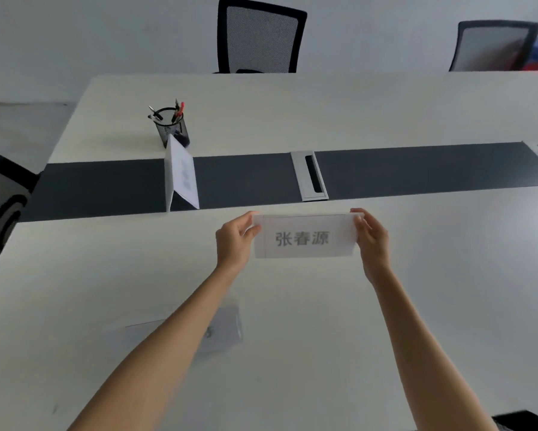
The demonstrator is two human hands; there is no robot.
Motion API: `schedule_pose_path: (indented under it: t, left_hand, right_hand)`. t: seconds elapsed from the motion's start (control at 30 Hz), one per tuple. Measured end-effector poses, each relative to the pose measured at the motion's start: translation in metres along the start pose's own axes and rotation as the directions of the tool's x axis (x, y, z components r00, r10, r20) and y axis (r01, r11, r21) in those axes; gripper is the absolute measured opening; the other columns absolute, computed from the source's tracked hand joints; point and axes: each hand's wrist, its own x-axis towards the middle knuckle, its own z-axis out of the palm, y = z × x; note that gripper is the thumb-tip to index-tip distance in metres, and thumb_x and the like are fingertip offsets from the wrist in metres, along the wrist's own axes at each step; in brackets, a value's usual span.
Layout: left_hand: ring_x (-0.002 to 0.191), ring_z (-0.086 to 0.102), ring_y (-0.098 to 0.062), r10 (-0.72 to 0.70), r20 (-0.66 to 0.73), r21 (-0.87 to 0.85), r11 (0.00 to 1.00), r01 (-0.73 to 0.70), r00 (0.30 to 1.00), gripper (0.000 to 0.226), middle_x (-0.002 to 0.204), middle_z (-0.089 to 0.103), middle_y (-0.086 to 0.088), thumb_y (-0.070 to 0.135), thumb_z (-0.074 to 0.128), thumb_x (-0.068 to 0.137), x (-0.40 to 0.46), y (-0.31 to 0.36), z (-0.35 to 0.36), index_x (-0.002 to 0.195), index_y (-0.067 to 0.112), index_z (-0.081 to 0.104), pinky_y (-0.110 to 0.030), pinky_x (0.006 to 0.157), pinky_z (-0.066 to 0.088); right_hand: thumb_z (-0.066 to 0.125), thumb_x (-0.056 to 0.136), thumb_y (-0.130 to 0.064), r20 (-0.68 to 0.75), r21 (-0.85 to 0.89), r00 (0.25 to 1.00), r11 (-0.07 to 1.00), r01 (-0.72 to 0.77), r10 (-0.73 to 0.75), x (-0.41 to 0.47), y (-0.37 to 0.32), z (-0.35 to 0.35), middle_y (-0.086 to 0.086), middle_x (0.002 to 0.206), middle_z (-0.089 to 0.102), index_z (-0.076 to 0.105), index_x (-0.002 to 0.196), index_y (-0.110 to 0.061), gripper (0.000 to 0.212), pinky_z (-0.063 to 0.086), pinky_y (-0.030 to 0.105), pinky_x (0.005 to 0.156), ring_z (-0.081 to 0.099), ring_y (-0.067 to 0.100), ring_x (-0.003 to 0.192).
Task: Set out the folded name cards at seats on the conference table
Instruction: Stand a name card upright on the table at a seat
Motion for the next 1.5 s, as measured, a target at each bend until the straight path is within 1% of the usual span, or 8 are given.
schedule_pose_path:
  t: [0.27, 0.47, 0.67, 0.9, 1.0, 1.1, 1.23, 1.5]
  left_hand:
    - [0.107, 0.062, -0.024, -0.161, -0.071, 0.052, 0.985, 0.165, 0.984, 0.023, 0.111, 0.069, -0.012, 0.012, 0.056, 0.087, 0.018, -0.038, 0.070, 0.107, 0.006, 0.066, -0.009, 0.076, 0.035]
    - [0.110, 0.060, -0.021, -0.181, -0.102, 0.074, 0.979, 0.189, 0.978, 0.030, 0.118, 0.065, -0.012, 0.013, 0.055, 0.088, 0.027, -0.044, 0.080, 0.117, 0.007, 0.060, -0.014, 0.088, 0.037]
    - [0.125, 0.050, -0.023, -0.304, -0.148, -0.102, 0.951, 0.291, 0.941, 0.040, 0.132, 0.054, -0.012, 0.002, 0.045, 0.088, -0.001, -0.047, 0.099, 0.128, 0.003, 0.045, -0.021, 0.098, 0.037]
    - [0.137, 0.035, -0.018, -0.351, 0.060, -0.174, 0.918, 0.356, 0.934, 0.064, 0.148, 0.036, -0.009, -0.012, 0.034, 0.078, 0.008, -0.041, 0.119, 0.139, 0.006, 0.031, -0.033, 0.115, 0.026]
    - [0.130, 0.041, -0.016, -0.378, 0.136, -0.088, 0.916, 0.391, 0.916, 0.069, 0.141, 0.042, 0.003, -0.002, 0.042, 0.078, 0.026, -0.033, 0.125, 0.142, 0.021, 0.027, -0.027, 0.102, 0.035]
    - [0.126, 0.044, -0.019, -0.412, 0.173, -0.119, 0.893, 0.434, 0.895, 0.074, 0.139, 0.046, -0.002, -0.002, 0.042, 0.081, 0.046, -0.026, 0.132, 0.144, 0.028, 0.017, -0.025, 0.094, 0.034]
    - [0.132, 0.039, -0.020, -0.391, 0.205, -0.152, 0.893, 0.424, 0.897, 0.079, 0.145, 0.042, -0.005, -0.004, 0.042, 0.080, 0.064, -0.022, 0.140, 0.145, 0.028, 0.011, -0.030, 0.108, 0.030]
    - [0.138, 0.031, -0.019, -0.399, 0.260, -0.115, 0.891, 0.438, 0.879, 0.080, 0.152, 0.028, -0.009, 0.001, 0.043, 0.083, 0.060, -0.029, 0.134, 0.145, 0.028, 0.002, -0.030, 0.109, 0.025]
  right_hand:
    - [0.046, 0.091, -0.003, 0.049, -0.069, 0.992, 0.992, -0.110, 0.113, 0.054, 0.060, -0.017, 0.005, 0.109, 0.064, 0.064, 0.096, -0.011, 0.021, 0.042, 0.006, 0.087, 0.058, -0.017, 0.086]
    - [0.045, 0.093, -0.010, 0.019, -0.078, 0.995, 0.992, -0.098, 0.100, 0.059, 0.068, -0.020, 0.001, 0.115, 0.063, 0.063, 0.110, -0.013, 0.024, 0.043, 0.017, 0.096, 0.058, 0.003, 0.104]
    - [0.040, 0.094, -0.012, -0.066, -0.029, 0.964, 0.965, -0.261, 0.259, 0.028, 0.084, -0.029, 0.008, 0.133, 0.055, 0.050, 0.128, -0.009, 0.035, 0.038, 0.031, 0.105, 0.051, 0.017, 0.121]
    - [0.042, 0.086, 0.003, -0.060, 0.056, 0.942, 0.943, -0.327, 0.330, 0.032, 0.096, -0.027, 0.006, 0.138, 0.050, 0.044, 0.133, -0.009, 0.049, 0.036, 0.038, 0.110, 0.047, 0.019, 0.126]
    - [0.044, 0.084, -0.002, -0.016, -0.014, 0.946, 0.946, -0.324, 0.324, 0.060, 0.093, -0.032, 0.005, 0.139, 0.050, 0.040, 0.137, -0.015, 0.055, 0.038, 0.041, 0.107, 0.050, 0.021, 0.122]
    - [0.040, 0.079, -0.001, 0.041, -0.091, 0.928, 0.926, -0.365, 0.370, 0.086, 0.091, -0.035, 0.028, 0.132, 0.049, 0.037, 0.139, -0.022, 0.063, 0.038, 0.051, 0.103, 0.053, 0.035, 0.106]
    - [0.037, 0.063, -0.010, 0.138, -0.056, 0.928, 0.938, -0.342, 0.347, 0.108, 0.086, -0.029, 0.007, 0.127, 0.053, 0.030, 0.142, -0.022, 0.080, 0.037, 0.031, 0.095, 0.050, 0.021, 0.115]
    - [0.036, 0.081, 0.007, 0.132, -0.062, 0.915, 0.924, -0.377, 0.382, 0.102, 0.092, -0.030, 0.010, 0.150, 0.031, 0.015, 0.146, -0.018, 0.073, 0.031, 0.031, 0.104, 0.035, 0.015, 0.130]
